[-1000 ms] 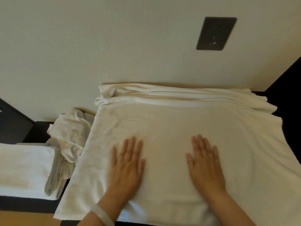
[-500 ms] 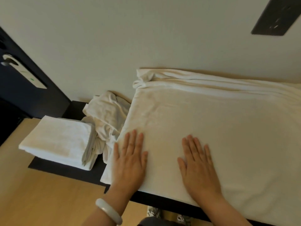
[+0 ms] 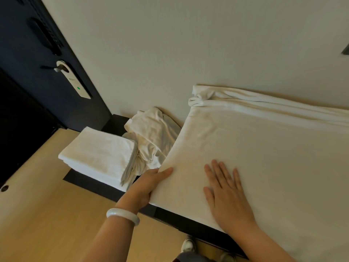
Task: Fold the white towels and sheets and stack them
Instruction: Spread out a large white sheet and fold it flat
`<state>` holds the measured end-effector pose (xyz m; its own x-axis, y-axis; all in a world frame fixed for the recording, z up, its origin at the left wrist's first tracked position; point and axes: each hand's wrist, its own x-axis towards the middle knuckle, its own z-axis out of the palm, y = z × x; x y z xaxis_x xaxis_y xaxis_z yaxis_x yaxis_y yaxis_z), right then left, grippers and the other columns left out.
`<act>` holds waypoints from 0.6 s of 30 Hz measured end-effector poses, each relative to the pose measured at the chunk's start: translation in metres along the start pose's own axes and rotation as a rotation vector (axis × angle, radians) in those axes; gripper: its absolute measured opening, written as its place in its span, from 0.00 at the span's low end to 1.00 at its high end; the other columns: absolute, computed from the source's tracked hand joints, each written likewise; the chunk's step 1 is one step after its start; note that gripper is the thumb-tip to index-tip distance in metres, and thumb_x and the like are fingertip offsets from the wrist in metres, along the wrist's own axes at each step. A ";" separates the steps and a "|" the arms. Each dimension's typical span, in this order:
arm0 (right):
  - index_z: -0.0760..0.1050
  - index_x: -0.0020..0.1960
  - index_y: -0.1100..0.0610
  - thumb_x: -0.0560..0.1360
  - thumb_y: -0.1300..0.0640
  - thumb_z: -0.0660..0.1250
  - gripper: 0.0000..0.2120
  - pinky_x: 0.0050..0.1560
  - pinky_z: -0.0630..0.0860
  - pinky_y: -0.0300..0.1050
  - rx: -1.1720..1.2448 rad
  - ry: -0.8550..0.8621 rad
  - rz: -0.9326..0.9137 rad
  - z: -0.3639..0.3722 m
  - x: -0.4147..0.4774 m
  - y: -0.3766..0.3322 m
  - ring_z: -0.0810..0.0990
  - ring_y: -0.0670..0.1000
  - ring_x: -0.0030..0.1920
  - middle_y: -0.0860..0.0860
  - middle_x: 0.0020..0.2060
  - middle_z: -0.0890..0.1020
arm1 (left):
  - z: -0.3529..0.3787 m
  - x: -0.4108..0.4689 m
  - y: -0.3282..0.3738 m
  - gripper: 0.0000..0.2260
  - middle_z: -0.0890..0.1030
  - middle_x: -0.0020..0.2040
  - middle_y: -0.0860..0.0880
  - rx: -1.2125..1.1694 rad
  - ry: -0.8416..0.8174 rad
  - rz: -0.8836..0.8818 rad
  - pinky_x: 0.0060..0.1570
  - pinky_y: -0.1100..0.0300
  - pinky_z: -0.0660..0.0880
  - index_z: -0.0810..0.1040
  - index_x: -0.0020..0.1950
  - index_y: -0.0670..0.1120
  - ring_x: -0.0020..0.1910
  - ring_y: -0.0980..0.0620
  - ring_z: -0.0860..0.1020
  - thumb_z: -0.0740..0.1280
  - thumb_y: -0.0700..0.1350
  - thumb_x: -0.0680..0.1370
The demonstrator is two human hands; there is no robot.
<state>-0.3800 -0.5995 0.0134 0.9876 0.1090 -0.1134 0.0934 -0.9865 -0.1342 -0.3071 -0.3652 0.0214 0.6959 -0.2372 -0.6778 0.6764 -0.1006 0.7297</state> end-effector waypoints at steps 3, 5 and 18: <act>0.38 0.80 0.51 0.79 0.41 0.32 0.31 0.78 0.40 0.58 0.019 -0.006 0.003 0.002 -0.001 0.001 0.35 0.50 0.79 0.50 0.79 0.40 | -0.001 0.004 -0.013 0.24 0.86 0.49 0.43 0.046 0.103 0.099 0.51 0.46 0.81 0.82 0.55 0.45 0.48 0.42 0.84 0.73 0.62 0.70; 0.37 0.80 0.51 0.79 0.41 0.32 0.31 0.78 0.41 0.58 0.014 -0.002 0.000 0.002 -0.001 0.001 0.35 0.50 0.79 0.50 0.79 0.39 | -0.002 0.007 -0.020 0.21 0.86 0.44 0.46 0.143 0.230 0.170 0.49 0.47 0.81 0.81 0.50 0.44 0.44 0.44 0.85 0.70 0.63 0.73; 0.33 0.77 0.49 0.83 0.46 0.41 0.27 0.74 0.29 0.39 0.398 0.101 0.117 -0.004 0.002 0.011 0.33 0.43 0.77 0.42 0.75 0.33 | 0.146 0.006 0.011 0.20 0.68 0.74 0.39 1.153 0.460 0.862 0.74 0.49 0.60 0.66 0.75 0.39 0.73 0.41 0.66 0.60 0.43 0.83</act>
<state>-0.3764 -0.6108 0.0155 0.9979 -0.0329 -0.0561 -0.0565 -0.8653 -0.4981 -0.3306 -0.5091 0.0381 0.9297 -0.3251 0.1730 -0.3682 -0.8253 0.4282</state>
